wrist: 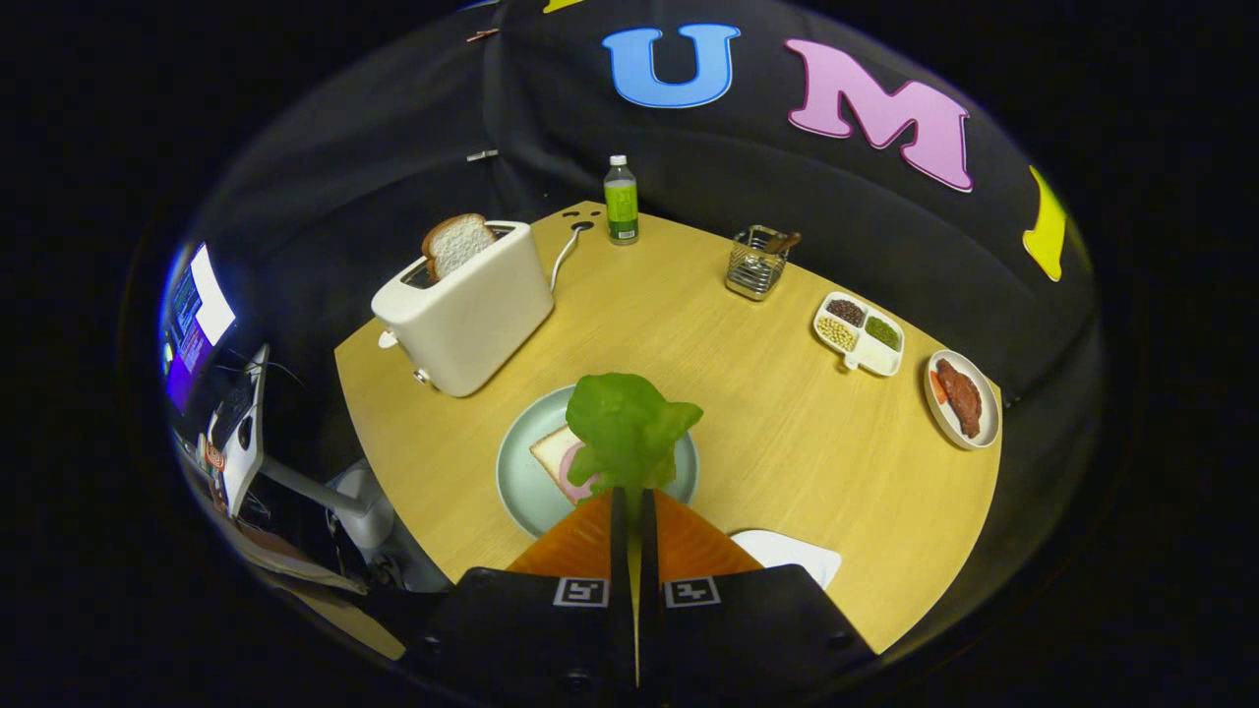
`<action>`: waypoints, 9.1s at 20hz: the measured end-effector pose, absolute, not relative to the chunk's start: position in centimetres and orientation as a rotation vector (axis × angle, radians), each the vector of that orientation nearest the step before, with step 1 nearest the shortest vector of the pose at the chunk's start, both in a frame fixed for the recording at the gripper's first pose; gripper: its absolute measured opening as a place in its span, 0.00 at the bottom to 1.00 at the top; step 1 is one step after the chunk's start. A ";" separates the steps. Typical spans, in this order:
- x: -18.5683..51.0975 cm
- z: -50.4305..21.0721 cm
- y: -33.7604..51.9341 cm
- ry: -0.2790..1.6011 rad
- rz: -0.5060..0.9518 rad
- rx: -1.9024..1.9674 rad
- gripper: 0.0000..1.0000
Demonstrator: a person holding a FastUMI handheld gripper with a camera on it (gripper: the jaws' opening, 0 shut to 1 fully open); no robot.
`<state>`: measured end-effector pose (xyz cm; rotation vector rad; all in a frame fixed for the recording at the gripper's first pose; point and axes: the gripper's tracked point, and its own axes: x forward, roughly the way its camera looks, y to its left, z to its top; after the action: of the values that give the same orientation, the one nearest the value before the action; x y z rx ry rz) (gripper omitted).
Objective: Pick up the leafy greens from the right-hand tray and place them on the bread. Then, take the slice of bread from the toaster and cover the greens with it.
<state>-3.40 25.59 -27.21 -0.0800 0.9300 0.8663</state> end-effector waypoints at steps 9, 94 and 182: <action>-3.3 -31.0 32.3 1.015 0.866 -0.094 0.06; 5.0 -18.9 31.6 0.673 0.329 0.493 0.17; 1.2 -5.8 12.0 0.247 0.311 0.013 0.98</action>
<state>1.21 12.03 -5.83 0.0130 0.2472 0.3114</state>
